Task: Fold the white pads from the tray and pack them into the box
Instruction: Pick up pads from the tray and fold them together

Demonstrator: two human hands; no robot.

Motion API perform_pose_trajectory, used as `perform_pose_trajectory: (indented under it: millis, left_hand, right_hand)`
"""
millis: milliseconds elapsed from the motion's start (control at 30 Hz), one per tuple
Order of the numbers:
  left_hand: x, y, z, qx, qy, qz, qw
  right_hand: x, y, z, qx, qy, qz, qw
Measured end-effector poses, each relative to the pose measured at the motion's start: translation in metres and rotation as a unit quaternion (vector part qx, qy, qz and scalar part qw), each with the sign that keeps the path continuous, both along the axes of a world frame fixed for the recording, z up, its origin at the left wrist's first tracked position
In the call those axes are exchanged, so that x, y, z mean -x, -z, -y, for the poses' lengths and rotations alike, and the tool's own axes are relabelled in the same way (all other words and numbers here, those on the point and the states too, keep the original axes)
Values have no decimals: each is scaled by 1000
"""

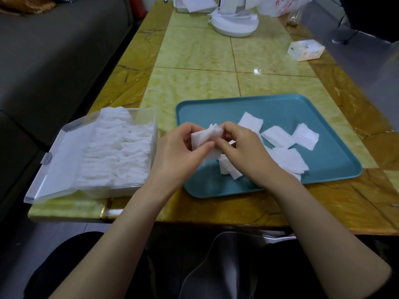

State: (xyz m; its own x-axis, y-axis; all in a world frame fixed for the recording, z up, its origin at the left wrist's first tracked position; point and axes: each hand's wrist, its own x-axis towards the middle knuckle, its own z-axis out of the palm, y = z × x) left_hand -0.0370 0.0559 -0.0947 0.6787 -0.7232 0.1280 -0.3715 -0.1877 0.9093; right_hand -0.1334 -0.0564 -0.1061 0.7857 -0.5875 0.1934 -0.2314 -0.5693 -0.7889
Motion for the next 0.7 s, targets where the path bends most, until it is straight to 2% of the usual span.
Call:
perform_pose_trajectory:
  millis: [100, 200, 333, 467, 533, 633, 700]
  left_hand:
    - [-3, 0, 1, 39, -16, -1, 999]
    - [-5, 4, 0, 35, -1, 32, 999]
    - [-8, 13, -1, -34, 19, 120, 992]
    - [-11, 11, -3, -39, -7, 153, 987]
    - [-14, 9, -4, -42, -27, 158, 986]
    - [-17, 8, -6, -42, -49, 161, 985]
    - [-17, 9, -5, -42, -52, 160, 985]
  right_hand:
    - [-3, 2, -2, -54, -18, 5, 998]
    - [-3, -1, -1, -82, -19, 7, 996]
    - [3, -3, 3, 5, -24, -13, 1000]
    - [5, -5, 10, 65, 17, -17, 998]
    - [10, -4, 18, 123, 51, -81, 988]
    - [17, 2, 21, 166, 14, -263, 950]
    - [16, 7, 18, 177, -3, -298, 938]
